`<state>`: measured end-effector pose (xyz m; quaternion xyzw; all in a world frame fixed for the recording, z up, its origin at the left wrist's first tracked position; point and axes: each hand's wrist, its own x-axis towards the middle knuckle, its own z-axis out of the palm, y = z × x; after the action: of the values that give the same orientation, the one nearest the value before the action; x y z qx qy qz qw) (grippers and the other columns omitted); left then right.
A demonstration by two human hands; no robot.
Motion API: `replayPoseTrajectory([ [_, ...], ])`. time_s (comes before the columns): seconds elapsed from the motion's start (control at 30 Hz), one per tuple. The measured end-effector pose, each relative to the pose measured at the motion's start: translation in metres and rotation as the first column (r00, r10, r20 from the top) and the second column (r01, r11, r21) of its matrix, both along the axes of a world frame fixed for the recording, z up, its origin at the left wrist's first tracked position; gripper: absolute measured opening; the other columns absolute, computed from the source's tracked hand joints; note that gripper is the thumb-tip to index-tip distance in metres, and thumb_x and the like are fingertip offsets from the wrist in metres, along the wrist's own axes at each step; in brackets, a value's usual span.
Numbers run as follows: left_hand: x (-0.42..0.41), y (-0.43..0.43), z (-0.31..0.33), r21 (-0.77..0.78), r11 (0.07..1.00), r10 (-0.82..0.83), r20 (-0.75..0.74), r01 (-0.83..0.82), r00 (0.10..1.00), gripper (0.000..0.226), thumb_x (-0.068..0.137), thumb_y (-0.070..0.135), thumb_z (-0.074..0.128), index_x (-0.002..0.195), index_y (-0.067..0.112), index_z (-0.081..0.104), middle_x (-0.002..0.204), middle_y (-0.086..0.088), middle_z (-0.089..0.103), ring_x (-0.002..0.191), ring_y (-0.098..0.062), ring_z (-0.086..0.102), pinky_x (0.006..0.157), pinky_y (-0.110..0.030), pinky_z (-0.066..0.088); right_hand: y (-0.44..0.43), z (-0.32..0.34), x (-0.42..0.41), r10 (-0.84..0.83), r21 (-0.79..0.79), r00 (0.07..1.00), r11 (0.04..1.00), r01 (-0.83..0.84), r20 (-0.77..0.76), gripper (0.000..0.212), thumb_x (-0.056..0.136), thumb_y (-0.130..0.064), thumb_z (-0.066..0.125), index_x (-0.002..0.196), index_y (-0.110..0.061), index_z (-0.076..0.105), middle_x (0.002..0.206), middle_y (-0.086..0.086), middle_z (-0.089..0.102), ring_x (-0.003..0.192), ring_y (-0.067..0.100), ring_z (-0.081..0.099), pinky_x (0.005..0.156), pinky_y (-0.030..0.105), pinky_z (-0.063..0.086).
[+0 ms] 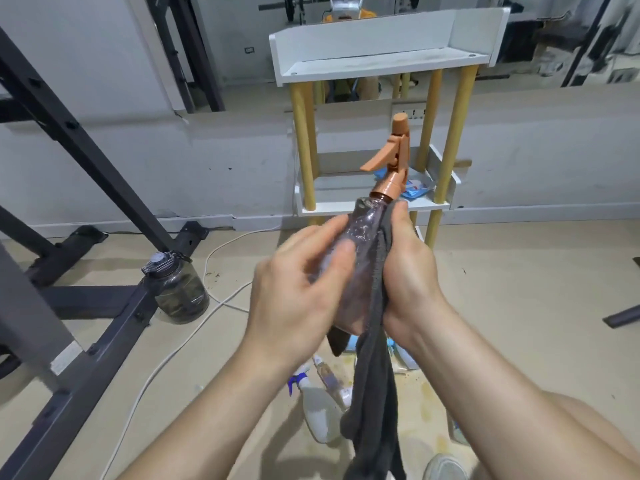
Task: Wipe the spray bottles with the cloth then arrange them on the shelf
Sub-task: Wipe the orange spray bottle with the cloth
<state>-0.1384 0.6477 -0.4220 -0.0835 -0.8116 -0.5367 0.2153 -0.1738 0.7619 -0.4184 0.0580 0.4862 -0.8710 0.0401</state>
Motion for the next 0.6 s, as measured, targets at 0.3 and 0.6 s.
replayPoseTrajectory([
  [0.3, -0.011, 0.003, 0.0, 0.303, 0.953, -0.086, 0.272, -0.001, 0.958, 0.007, 0.09, 0.019, 0.069, 0.092, 0.023, 0.073, 0.086, 0.013, 0.075, 0.081, -0.002, 0.067, 0.078, -0.021, 0.053, -0.019, -0.016, 0.014, 0.003, 0.442, 0.94, 0.883, 0.158, -0.341, 0.043, 0.106, -0.034, 0.036, 0.147, -0.021, 0.042, 0.139, -0.005, 0.053, 0.129, 0.004, 0.049, 0.112, 0.028, 0.037],
  [0.6, -0.013, 0.008, 0.008, 0.609, 0.773, -0.035, 0.319, -0.176, 0.947, 0.016, 0.091, 0.015, 0.064, 0.105, 0.007, 0.069, 0.087, -0.006, 0.072, 0.075, -0.016, 0.065, 0.063, -0.024, 0.054, -0.018, -0.007, 0.002, 0.033, 0.39, 0.948, 0.915, 0.099, -0.316, 0.03, 0.098, -0.018, 0.047, 0.115, -0.019, 0.071, 0.105, -0.007, 0.072, 0.096, -0.003, 0.064, 0.086, 0.013, 0.048],
])
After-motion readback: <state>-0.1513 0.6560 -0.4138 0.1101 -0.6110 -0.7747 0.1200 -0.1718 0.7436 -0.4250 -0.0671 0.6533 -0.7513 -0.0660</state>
